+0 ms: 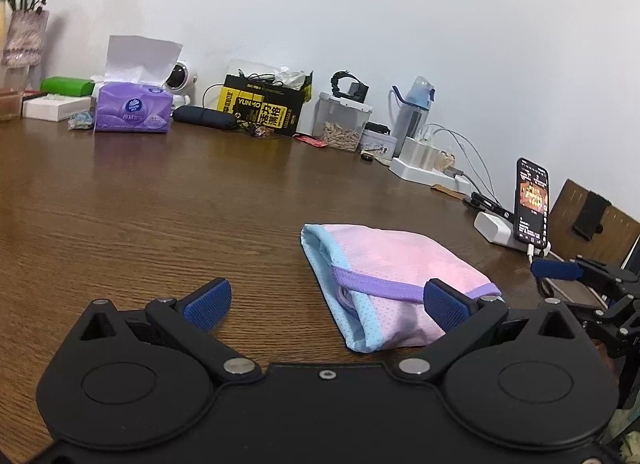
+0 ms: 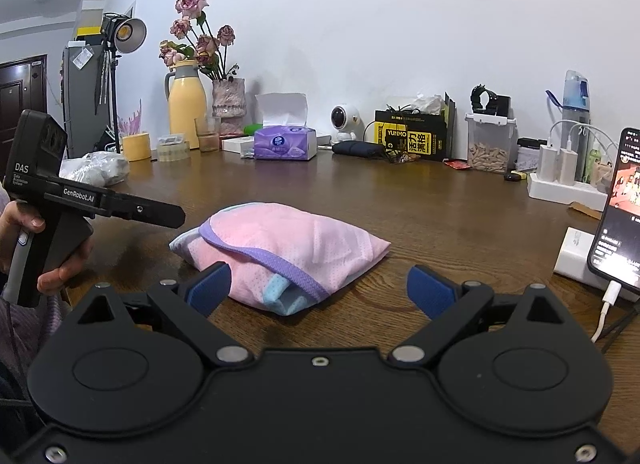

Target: Fold clothes

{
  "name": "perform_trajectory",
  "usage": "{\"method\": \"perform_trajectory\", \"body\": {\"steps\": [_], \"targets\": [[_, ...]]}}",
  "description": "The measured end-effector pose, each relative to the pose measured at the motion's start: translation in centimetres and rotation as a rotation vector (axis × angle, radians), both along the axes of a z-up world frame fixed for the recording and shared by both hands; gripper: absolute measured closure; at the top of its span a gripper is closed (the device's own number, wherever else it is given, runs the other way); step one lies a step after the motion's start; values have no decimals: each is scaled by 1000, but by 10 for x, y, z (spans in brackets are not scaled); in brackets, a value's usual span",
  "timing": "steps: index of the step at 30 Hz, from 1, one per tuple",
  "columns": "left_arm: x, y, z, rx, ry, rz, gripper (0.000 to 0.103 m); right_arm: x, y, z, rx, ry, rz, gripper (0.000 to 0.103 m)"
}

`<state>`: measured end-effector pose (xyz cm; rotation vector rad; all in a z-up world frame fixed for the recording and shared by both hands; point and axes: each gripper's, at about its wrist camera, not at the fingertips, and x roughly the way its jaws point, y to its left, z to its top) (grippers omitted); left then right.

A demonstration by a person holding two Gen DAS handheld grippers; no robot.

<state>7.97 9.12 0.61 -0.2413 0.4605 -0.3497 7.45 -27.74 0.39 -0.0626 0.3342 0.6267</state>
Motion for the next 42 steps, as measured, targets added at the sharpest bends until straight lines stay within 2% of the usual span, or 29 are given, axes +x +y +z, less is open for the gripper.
{"method": "perform_trajectory", "body": {"steps": [4,12,14,16,19,21,23,24,26,28,30,32,35,38,40,41,42], "targets": [[-1,1,0,-10,2,22,0,0,-1,0,1,0,0,5],[-3,-6,3,40,-6,53,0,0,-3,1,30,-4,-25,5],[-4,-6,4,48,-24,38,0,2,-4,2,40,9,-21,5],[-6,-7,7,21,-46,23,0,4,-5,2,45,22,-19,5],[1,-18,20,-15,-5,-36,0,10,-5,3,49,57,-27,5],[7,-27,28,18,0,-44,0,16,-5,4,56,86,-48,5],[18,-44,34,120,21,-27,0,21,-9,8,95,101,-67,5],[23,-48,34,143,35,-29,0,25,-14,11,132,110,-74,5],[38,-57,31,177,115,-61,0,43,-26,21,244,153,-89,5],[44,-60,28,185,160,-82,0,63,-17,20,203,196,-88,5],[47,-63,24,225,179,-94,0,83,-7,19,161,239,-88,5],[47,-65,20,261,174,-101,0,103,2,19,120,281,-87,5],[48,-66,13,276,182,-129,0,133,15,18,58,345,-86,5],[45,-67,9,293,173,-155,1,146,30,12,6,395,-69,6],[41,-67,8,297,157,-159,7,142,37,11,-8,399,-38,6],[39,-66,9,284,148,-172,20,140,41,10,-15,401,-22,8],[38,-67,10,273,145,-179,40,138,44,10,-17,404,-7,18]]}}
